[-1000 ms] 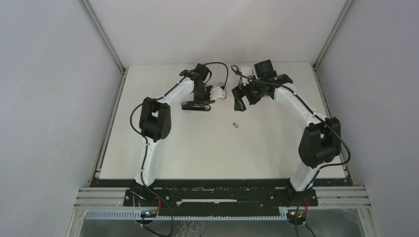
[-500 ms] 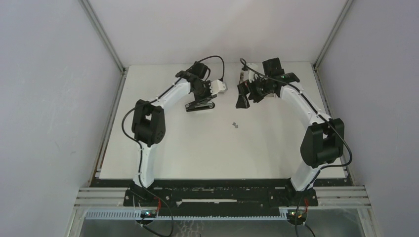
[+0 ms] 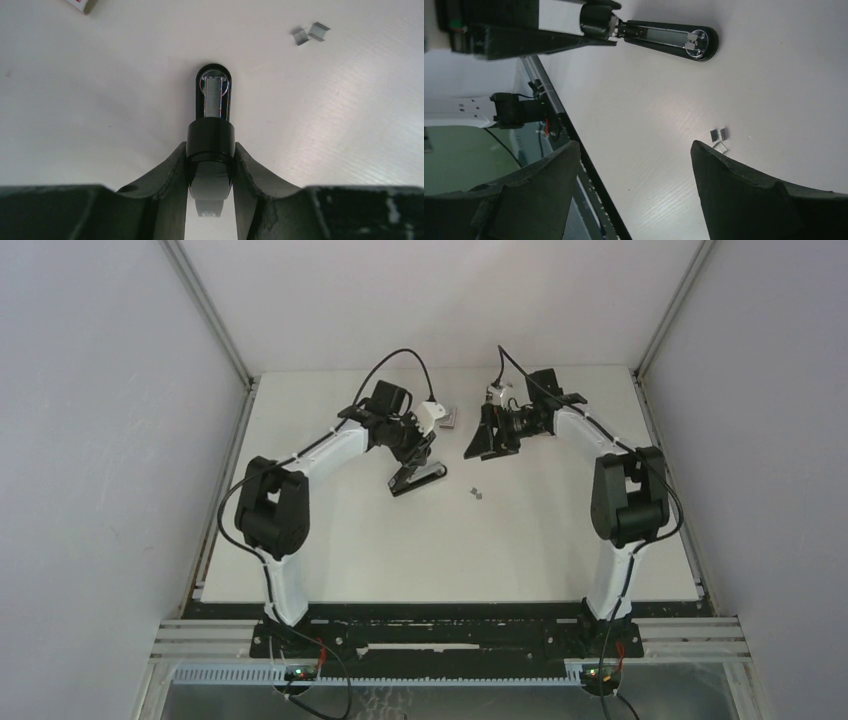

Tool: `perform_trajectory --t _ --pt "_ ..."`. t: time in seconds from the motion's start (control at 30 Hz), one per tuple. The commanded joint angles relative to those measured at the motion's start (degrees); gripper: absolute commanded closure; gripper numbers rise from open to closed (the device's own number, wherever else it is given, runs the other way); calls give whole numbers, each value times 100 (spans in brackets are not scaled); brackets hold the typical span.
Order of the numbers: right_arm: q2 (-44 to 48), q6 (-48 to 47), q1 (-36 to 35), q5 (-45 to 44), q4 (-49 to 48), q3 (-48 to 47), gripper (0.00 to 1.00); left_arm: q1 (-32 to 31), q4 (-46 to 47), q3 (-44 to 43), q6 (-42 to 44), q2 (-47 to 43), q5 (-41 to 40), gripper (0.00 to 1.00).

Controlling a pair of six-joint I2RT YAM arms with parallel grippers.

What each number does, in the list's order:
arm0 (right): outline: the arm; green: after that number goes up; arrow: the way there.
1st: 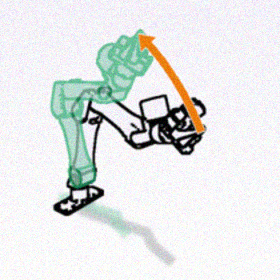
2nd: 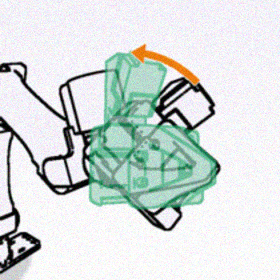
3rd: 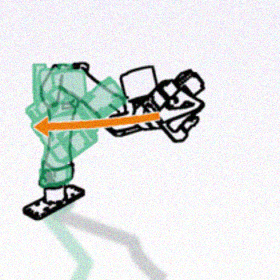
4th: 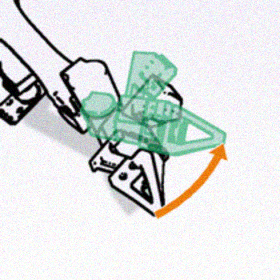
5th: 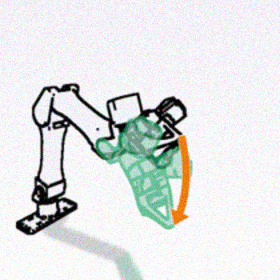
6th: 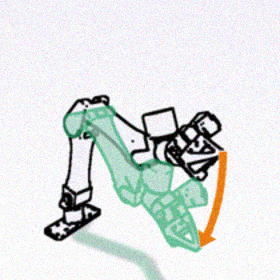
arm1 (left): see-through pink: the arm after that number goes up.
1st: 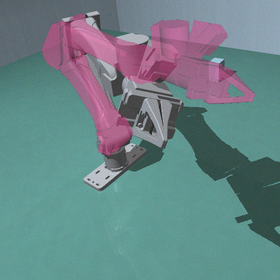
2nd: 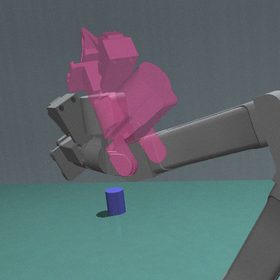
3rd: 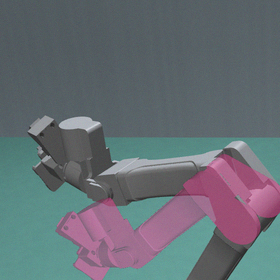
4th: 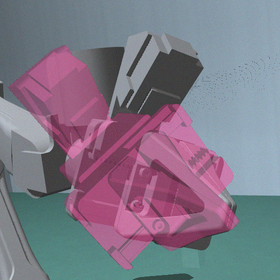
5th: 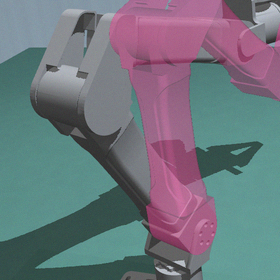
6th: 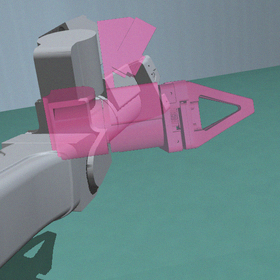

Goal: Unload the staples from the stapler
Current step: Pick up the stapler from the center of the board, then unload the staple.

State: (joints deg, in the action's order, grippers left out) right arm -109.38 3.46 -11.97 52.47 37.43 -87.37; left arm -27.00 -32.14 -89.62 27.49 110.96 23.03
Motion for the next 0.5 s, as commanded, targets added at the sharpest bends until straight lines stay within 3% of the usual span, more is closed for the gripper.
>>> perform_trajectory --t 0.0,0.27,0.47 --pt "-381 777 36 655 -470 -102 20 -37 1077 581 -749 -802 489 100" --pt "-1041 1625 37 1035 -1118 -155 27 -121 1605 1150 -1149 -1296 876 100" --pt "-1559 1892 -4 1293 -1062 -579 31 -354 1770 1362 -1176 -1459 824 100"
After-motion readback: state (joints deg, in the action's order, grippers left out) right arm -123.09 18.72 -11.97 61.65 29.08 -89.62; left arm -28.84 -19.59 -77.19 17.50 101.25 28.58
